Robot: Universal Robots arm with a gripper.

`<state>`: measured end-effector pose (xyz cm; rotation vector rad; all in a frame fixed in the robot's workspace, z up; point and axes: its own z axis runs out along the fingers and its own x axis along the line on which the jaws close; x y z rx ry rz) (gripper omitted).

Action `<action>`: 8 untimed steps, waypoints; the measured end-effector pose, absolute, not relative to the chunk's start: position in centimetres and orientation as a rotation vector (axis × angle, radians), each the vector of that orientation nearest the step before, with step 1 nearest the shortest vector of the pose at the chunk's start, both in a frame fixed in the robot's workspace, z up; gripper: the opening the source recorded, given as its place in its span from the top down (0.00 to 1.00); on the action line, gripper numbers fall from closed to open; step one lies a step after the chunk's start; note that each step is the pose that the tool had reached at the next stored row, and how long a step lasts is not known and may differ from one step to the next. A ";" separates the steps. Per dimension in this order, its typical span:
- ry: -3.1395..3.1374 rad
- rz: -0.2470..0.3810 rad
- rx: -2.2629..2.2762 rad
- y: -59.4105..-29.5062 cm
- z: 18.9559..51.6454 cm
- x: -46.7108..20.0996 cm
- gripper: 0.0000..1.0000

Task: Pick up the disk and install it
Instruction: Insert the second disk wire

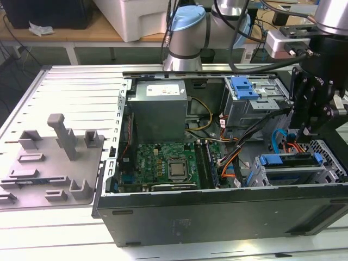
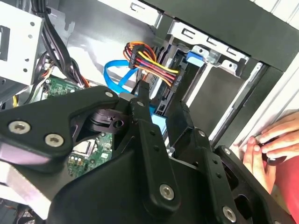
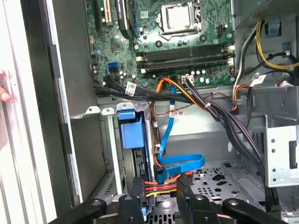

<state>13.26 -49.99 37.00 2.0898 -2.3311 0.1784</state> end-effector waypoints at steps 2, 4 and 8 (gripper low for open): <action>-2.327 0.170 2.087 -50.0 37.0 13.3 0.58; -2.319 0.166 2.092 -49.9 36.9 13.2 0.58; -2.291 0.167 2.125 -49.9 36.8 13.2 0.58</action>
